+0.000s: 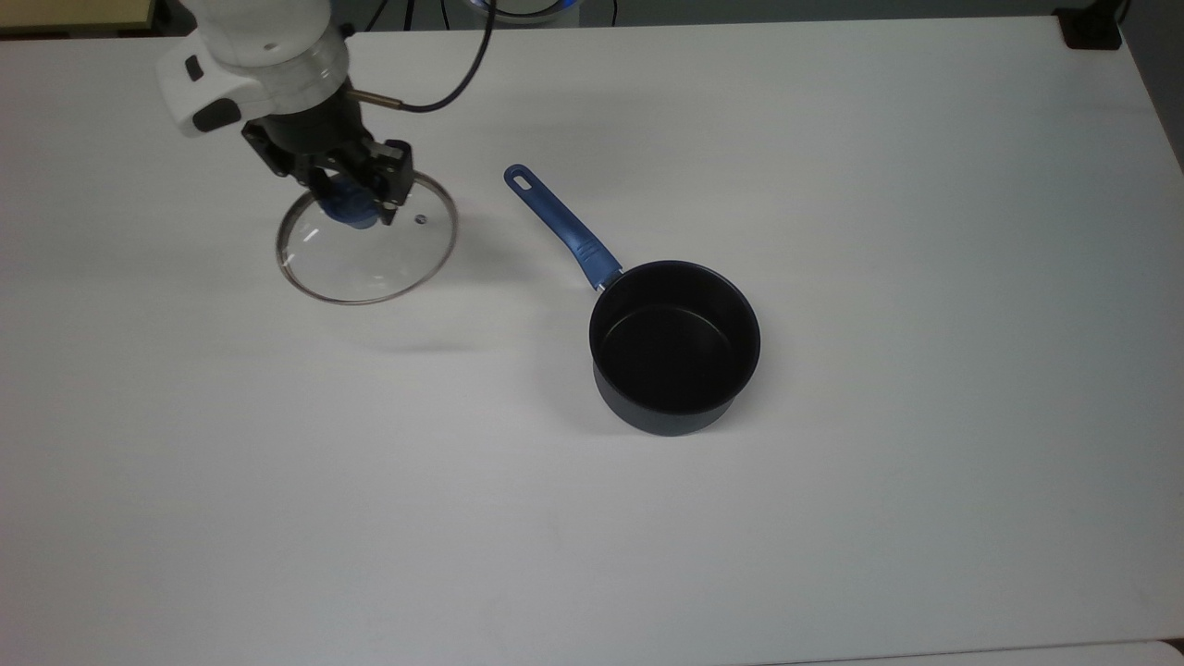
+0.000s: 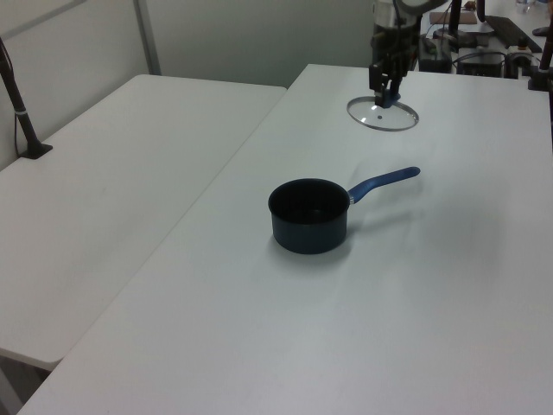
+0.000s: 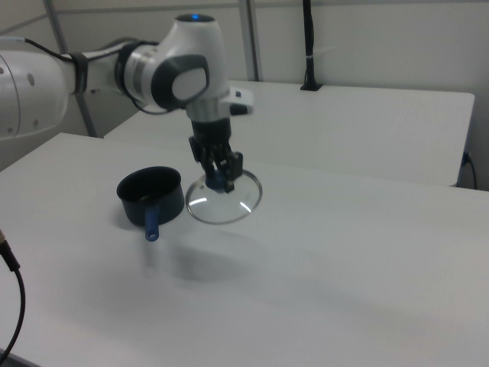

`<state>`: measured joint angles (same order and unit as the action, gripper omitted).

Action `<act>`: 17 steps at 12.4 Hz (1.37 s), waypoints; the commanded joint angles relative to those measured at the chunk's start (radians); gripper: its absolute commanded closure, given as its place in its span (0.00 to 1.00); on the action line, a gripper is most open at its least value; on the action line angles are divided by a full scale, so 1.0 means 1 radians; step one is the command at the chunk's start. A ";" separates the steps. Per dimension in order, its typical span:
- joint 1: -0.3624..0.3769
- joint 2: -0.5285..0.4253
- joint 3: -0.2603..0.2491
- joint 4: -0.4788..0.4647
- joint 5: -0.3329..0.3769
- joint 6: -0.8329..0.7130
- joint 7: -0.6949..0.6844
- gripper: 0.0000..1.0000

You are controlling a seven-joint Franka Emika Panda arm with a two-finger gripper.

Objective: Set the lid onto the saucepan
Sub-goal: 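Lift the glass lid up off the table by its knob, then carry the lid over the saucepan and lower it onto the rim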

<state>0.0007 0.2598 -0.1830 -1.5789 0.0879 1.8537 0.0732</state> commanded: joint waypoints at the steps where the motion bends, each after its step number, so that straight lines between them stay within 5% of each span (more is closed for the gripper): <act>1: 0.122 0.096 -0.001 0.178 0.021 -0.074 0.127 0.56; 9: 0.404 0.274 -0.023 0.324 0.016 -0.067 0.256 0.56; 17: 0.421 0.360 -0.021 0.398 0.016 -0.062 0.295 0.56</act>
<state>0.4009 0.5897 -0.1847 -1.2199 0.0969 1.8173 0.3471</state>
